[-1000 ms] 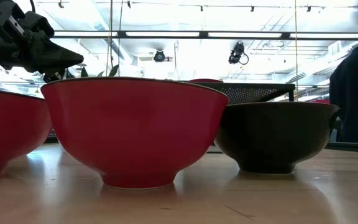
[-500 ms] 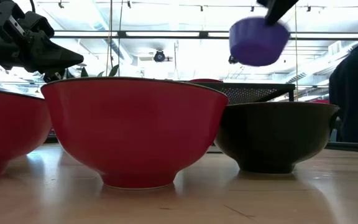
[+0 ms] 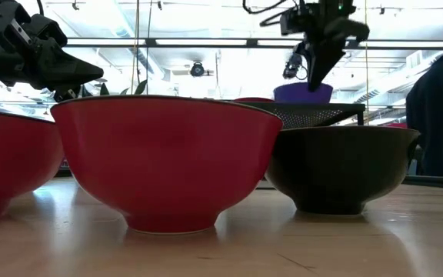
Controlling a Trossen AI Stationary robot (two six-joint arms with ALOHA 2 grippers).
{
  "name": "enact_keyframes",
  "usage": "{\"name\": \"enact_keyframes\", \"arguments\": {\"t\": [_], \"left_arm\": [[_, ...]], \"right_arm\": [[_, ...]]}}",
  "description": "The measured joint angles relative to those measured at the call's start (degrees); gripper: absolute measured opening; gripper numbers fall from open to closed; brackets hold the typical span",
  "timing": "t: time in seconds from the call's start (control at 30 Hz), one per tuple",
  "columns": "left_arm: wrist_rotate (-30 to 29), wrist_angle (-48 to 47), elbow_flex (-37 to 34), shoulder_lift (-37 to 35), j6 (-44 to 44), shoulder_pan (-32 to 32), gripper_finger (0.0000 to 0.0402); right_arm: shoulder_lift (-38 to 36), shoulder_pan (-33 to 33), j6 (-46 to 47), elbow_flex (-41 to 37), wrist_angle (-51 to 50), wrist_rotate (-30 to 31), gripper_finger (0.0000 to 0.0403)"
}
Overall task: Pick & Place Mini bowls
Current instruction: Put the bottom right blue bowl on the shelf, then put the bottom orange white bowl on the shelf
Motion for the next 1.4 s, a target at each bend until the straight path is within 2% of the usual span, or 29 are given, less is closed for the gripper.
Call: {"name": "enact_keyframes", "arguments": {"t": [0.67, 0.9, 1.0, 1.23, 1.4], "left_arm": [[0.0, 0.0, 0.0, 0.0, 0.0, 0.0, 0.0012], [0.0, 0.0, 0.0, 0.0, 0.0, 0.0, 0.0012], [0.0, 0.0, 0.0, 0.0, -0.3, 0.0, 0.0012], [0.5, 0.9, 0.0, 0.0, 0.7, -0.3, 0.0012], [0.5, 4.4, 0.0, 0.0, 3.8, -2.7, 0.0012]], "right_arm": [[0.0, -4.4, -0.7, -0.8, 2.2, 0.2, 0.0025], [0.0, -4.4, 2.0, -0.8, 3.1, 4.6, 0.0084], [-0.5, -4.0, 3.0, -0.8, 3.3, 4.7, 0.0112], [-3.3, 1.4, 13.0, -0.9, 3.3, 4.7, 0.0133], [-5.6, 11.5, 21.9, -0.9, 5.5, 6.1, 0.0120]]}}
